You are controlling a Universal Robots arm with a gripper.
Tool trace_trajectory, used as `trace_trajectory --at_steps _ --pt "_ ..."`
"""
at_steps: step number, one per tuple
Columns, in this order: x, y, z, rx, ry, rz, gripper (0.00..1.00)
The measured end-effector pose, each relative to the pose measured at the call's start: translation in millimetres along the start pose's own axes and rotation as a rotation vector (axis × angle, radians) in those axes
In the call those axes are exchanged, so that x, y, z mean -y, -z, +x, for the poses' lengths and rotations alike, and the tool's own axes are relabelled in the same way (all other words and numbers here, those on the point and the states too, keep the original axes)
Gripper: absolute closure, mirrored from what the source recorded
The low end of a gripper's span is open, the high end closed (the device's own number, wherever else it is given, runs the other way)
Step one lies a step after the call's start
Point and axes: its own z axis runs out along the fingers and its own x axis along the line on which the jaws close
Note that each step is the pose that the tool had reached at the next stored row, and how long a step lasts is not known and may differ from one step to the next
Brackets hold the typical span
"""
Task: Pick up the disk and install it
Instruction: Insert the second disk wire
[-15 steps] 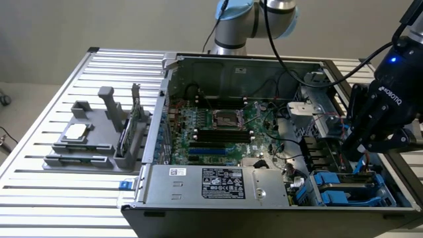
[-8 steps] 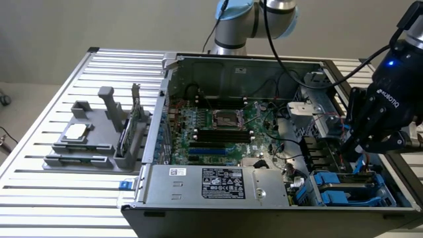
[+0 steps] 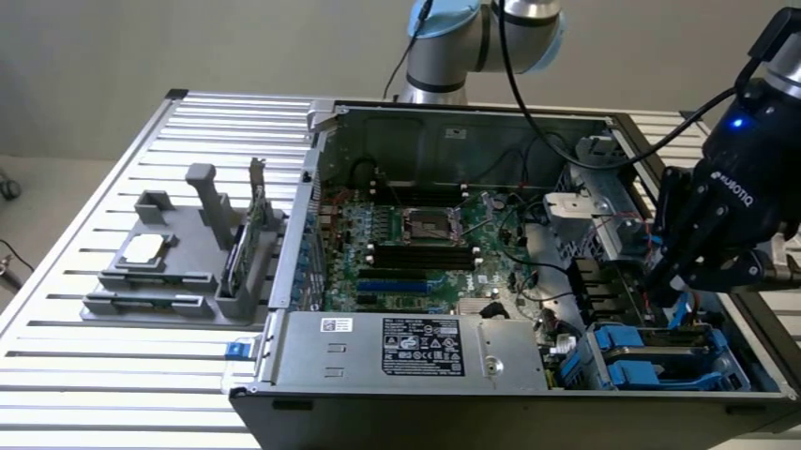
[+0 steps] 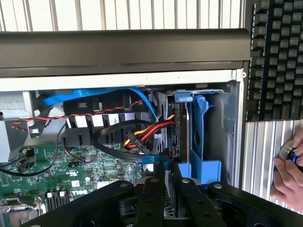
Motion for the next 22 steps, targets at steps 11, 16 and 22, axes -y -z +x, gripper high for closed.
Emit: trace_trajectory --at_steps 11,16,22 --pt "-0.7 -2.0 -10.1 -0.0523 0.011 0.0020 0.84" --pt "-1.2 -3.0 -18.7 -0.0634 0.014 0.0024 0.84" --pt "-2.1 -6.3 -23.4 -0.0729 0.021 0.0024 0.84"
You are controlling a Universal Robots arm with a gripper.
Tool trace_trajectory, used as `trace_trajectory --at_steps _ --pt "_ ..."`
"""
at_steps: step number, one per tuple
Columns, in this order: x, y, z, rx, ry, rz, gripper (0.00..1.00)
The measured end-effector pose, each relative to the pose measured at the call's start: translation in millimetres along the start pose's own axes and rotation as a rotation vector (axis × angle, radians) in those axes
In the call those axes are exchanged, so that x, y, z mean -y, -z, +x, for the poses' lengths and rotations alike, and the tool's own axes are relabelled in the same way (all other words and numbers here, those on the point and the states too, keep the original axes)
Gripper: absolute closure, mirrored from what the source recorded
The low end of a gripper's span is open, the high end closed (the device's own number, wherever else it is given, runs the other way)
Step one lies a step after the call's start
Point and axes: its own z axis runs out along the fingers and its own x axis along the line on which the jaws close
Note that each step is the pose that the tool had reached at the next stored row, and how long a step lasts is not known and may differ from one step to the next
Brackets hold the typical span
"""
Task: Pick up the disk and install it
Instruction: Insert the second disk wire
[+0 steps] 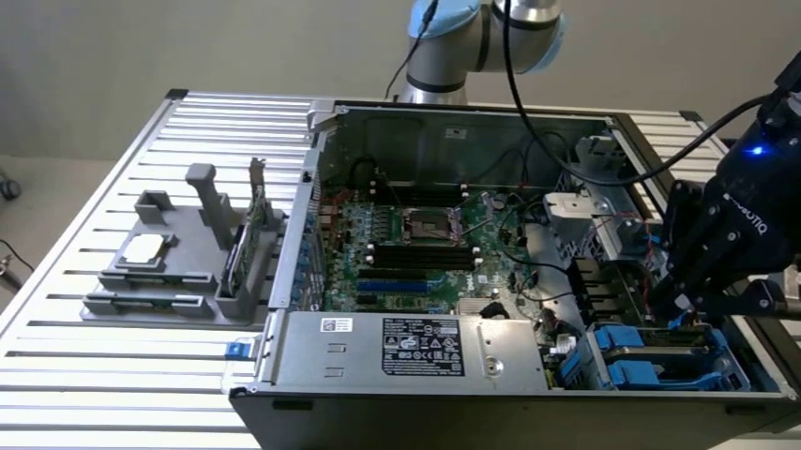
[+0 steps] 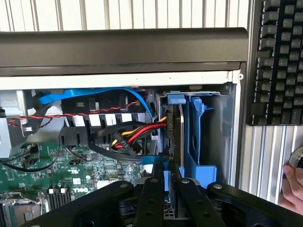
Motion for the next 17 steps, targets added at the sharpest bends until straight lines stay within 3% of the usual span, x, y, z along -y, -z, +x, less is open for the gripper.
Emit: trace_trajectory --at_steps 17 --pt "-6.3 -10.1 -7.1 -0.0165 0.026 0.0016 0.84"
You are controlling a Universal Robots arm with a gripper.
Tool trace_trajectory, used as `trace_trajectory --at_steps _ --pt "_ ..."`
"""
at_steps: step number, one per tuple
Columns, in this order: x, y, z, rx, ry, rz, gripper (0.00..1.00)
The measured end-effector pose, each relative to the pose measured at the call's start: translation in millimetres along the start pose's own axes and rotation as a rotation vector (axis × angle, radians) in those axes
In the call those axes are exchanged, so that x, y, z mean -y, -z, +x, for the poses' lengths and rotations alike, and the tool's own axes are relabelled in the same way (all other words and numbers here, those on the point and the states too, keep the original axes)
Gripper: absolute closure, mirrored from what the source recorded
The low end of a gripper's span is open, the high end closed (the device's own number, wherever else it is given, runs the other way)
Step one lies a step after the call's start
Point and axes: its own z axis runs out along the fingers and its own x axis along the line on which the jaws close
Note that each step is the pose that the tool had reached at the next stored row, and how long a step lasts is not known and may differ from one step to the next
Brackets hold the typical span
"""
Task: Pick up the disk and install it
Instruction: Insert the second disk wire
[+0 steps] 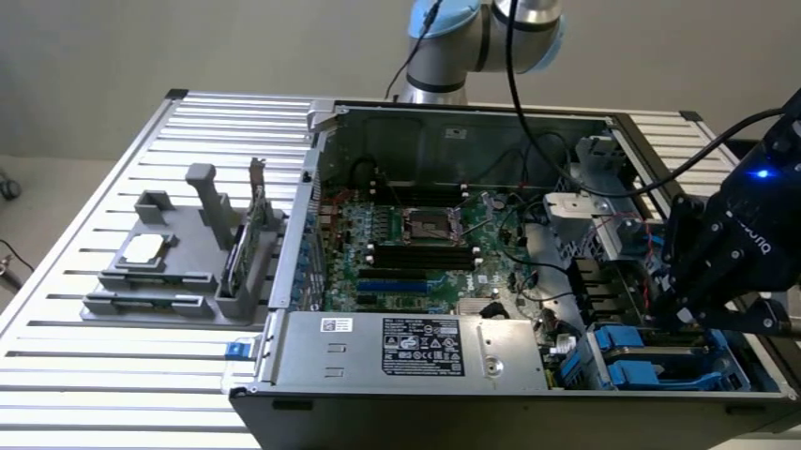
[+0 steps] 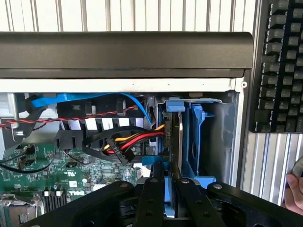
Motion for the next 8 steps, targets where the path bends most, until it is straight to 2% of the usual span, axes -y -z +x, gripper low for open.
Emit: trace_trajectory --at_steps 8 --pt "-1.4 -3.8 -0.9 -0.0067 0.013 0.0013 0.84"
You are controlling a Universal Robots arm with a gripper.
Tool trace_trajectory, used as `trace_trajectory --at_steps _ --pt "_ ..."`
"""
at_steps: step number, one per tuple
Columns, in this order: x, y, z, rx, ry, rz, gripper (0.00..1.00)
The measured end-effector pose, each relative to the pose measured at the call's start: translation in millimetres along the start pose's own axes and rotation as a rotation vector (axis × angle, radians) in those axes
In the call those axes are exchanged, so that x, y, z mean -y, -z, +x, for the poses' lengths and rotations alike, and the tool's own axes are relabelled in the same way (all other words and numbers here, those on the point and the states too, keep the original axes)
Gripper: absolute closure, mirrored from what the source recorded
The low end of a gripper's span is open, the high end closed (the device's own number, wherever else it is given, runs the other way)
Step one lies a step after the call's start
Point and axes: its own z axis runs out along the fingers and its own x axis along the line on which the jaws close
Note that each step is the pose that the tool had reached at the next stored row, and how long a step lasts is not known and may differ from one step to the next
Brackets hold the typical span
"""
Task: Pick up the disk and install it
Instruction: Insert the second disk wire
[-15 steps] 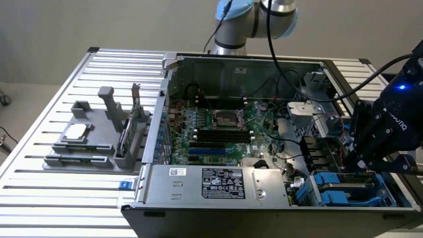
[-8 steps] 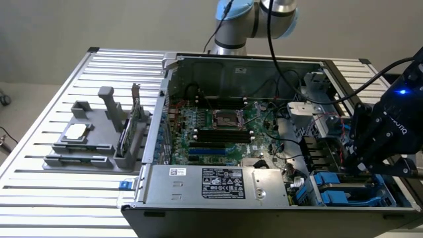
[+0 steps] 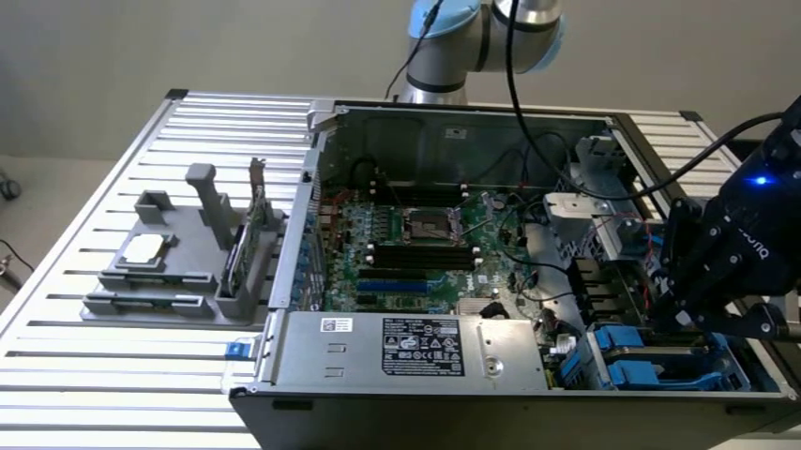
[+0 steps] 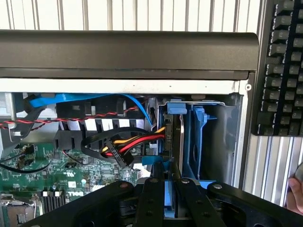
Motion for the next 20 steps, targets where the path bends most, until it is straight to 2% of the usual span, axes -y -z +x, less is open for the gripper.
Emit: trace_trajectory --at_steps 6,20 --pt "-0.4 -2.2 -1.1 -0.0051 0.006 0.0014 0.84" --pt "-2.3 -6.3 -4.9 -0.0217 0.014 0.0040 0.84"
